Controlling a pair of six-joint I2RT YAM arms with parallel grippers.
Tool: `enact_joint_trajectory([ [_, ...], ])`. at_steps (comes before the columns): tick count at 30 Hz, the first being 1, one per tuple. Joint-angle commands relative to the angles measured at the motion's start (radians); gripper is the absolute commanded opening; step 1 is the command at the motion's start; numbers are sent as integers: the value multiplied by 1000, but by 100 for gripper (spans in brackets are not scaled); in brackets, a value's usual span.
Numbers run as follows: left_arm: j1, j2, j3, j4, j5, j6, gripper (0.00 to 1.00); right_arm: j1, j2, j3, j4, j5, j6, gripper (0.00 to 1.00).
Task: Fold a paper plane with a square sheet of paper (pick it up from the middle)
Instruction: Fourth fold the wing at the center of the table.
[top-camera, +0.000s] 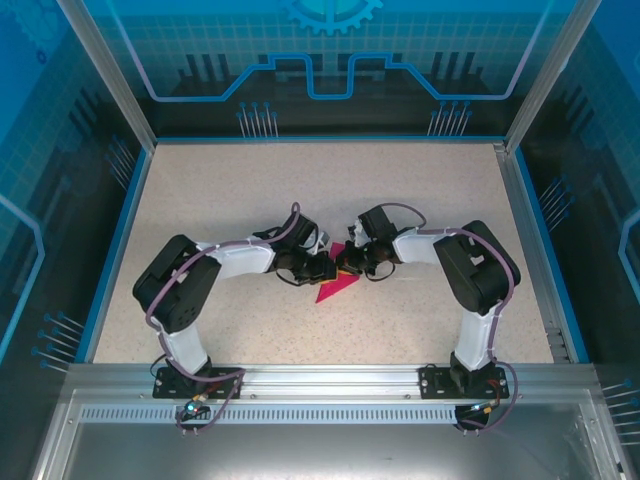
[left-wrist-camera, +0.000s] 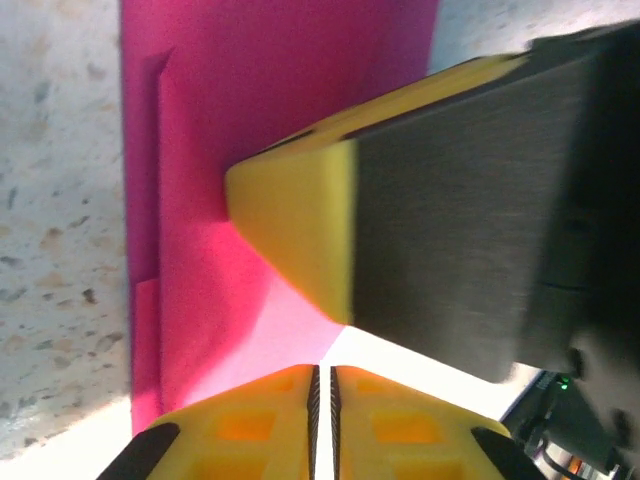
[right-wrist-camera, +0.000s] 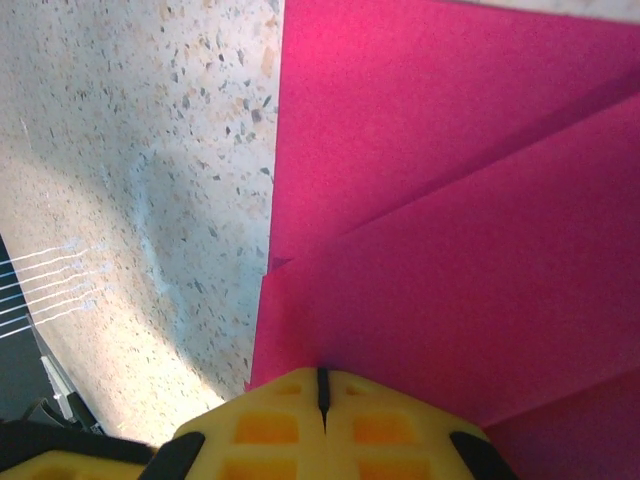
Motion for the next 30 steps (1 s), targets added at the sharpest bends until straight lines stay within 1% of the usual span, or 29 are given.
enact_joint_trajectory([
  [1,-8,38,36,-47,18,22,13,1,94,-31,-107,105,10,4],
  [10,-9,56,28,-84,11,40,11,2,109,-20,-135,115,11,4],
  [15,-9,50,4,-128,-33,56,11,2,124,-4,-180,143,9,4],
  [23,-7,49,-22,-143,-82,52,11,1,141,0,-201,155,8,4],
  [25,-7,39,-21,-142,-74,51,11,0,140,1,-203,153,9,4],
  [30,-7,-29,-37,-114,-3,42,15,0,136,2,-211,157,2,4],
])
